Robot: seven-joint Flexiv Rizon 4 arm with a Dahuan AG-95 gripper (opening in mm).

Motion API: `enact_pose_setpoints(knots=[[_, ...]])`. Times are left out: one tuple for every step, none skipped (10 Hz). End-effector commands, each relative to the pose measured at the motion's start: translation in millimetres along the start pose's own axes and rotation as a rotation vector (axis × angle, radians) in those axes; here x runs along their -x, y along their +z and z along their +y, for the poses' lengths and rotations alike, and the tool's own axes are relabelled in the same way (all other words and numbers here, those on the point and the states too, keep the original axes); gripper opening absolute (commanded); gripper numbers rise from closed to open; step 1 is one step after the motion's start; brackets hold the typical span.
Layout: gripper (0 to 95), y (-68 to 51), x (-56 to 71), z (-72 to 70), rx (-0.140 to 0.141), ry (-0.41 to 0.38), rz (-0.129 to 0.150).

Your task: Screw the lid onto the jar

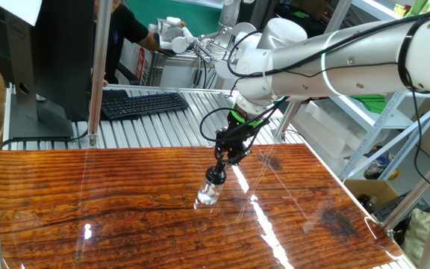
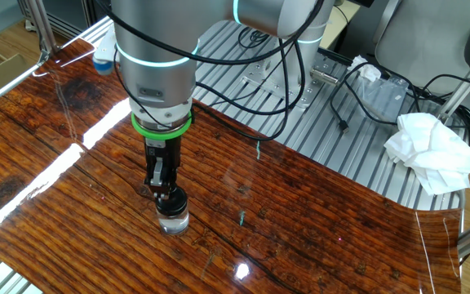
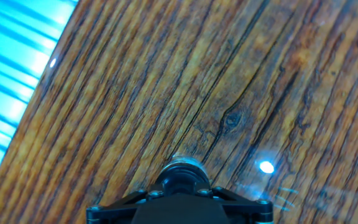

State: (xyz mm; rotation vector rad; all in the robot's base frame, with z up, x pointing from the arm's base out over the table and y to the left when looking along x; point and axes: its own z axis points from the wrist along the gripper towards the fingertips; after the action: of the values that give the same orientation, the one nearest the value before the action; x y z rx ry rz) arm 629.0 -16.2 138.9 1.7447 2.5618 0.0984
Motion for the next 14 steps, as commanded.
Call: enact_pose_setpoints(knots=[[0.0,37.6,0.7,-0.9,0.008,0.048,0.002],[0.0,37.6,0.7,-0.9,0.010,0.061,0.003],[0.0,37.6,0.7,-0.9,0.014,0.083,0.001],[0.0,37.6,0.6,-0.9,0.019,0.106,0.004],[0.0,37.6,0.6,-0.9,0.020,0.118,0.006],[0.0,37.6,0.6,-1.0,0.025,0.140,0.011],[0.0,37.9,0.3,-1.1,0.029,0.168,0.016],[0.0,38.0,0.2,-1.2,0.031,0.178,0.019],[0.0,38.1,0.1,-1.3,0.034,0.205,0.030],[0.0,38.2,0.1,-1.3,0.035,0.219,0.034],[0.0,38.2,0.1,-1.3,0.037,0.229,0.036],[0.0,38.3,0.0,-1.4,0.039,0.243,0.040],[0.0,38.4,-0.1,-1.4,0.042,0.260,0.044],[0.0,38.4,-0.2,-1.5,0.043,0.276,0.050]])
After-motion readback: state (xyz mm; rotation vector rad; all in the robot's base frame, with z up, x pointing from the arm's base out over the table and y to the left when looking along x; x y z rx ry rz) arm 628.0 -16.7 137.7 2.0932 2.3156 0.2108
